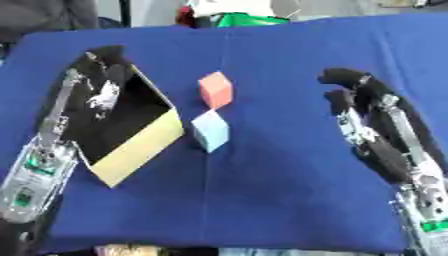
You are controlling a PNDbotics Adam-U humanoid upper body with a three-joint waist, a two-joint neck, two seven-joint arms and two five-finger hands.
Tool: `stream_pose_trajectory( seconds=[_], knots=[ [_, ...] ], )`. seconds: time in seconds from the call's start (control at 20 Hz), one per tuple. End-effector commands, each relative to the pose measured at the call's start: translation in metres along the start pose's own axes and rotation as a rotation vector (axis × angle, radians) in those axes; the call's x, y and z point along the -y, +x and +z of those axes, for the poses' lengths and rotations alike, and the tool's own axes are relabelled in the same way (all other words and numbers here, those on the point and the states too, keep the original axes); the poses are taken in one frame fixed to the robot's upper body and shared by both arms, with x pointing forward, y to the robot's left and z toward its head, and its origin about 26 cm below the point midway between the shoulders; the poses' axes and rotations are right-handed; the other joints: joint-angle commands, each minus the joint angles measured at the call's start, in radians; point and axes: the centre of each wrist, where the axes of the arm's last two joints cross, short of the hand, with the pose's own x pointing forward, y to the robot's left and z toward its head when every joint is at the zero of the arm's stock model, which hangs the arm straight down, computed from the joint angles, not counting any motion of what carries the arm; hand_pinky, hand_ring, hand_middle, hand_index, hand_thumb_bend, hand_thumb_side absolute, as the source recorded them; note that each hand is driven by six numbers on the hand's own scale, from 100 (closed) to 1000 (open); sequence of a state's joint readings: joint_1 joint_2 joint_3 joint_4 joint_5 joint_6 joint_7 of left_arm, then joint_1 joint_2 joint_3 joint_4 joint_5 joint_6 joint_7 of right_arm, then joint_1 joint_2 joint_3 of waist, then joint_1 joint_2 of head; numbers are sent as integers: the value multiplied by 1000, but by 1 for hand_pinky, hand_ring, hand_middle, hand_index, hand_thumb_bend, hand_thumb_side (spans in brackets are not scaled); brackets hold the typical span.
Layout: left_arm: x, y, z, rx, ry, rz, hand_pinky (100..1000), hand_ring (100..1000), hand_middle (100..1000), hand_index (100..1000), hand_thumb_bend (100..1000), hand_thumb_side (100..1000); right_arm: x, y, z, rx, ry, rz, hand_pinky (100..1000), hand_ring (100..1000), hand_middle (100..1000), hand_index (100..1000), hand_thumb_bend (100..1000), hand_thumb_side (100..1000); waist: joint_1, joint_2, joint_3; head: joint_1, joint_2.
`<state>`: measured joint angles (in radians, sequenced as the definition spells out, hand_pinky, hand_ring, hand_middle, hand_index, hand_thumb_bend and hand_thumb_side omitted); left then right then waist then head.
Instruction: Pick up objects on the table and place them in the box.
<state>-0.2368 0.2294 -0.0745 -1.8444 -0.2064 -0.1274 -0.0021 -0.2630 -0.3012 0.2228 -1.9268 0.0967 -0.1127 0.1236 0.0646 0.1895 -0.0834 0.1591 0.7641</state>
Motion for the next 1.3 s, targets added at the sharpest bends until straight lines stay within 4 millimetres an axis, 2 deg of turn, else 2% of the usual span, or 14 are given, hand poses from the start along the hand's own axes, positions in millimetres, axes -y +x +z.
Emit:
stream_pose_trajectory(
  seconds=[0.05, 0.35, 0.75, 1.1, 1.3],
  knots=[
    [-4, 5, -3, 22, 0, -8, 672, 656, 623, 814, 155, 575, 11, 13, -4, 44, 42, 65, 797, 879, 747, 844, 100, 671, -5, -17, 2, -4, -4],
    [-4, 4, -1, 18, -5, -9, 671, 655, 622, 813, 155, 575, 33, 29, -10, 88, 137, 173, 800, 878, 755, 862, 100, 613, -11, -23, 4, -8, -1],
    [-3, 4, -2, 20, -14, -6, 671, 654, 622, 813, 154, 573, 62, 50, -26, 148, 361, 343, 808, 878, 774, 896, 100, 538, -19, -29, 13, -17, 1],
    [-1, 5, -3, 28, -30, 0, 671, 654, 621, 813, 154, 572, 68, 70, -47, 163, 554, 426, 825, 899, 807, 925, 100, 534, -23, -33, 29, -32, 0],
    [-1, 7, -4, 36, -35, 4, 671, 654, 622, 813, 154, 570, 70, 69, -60, 143, 636, 461, 841, 926, 845, 949, 100, 534, -25, -33, 40, -40, -3]
  ],
)
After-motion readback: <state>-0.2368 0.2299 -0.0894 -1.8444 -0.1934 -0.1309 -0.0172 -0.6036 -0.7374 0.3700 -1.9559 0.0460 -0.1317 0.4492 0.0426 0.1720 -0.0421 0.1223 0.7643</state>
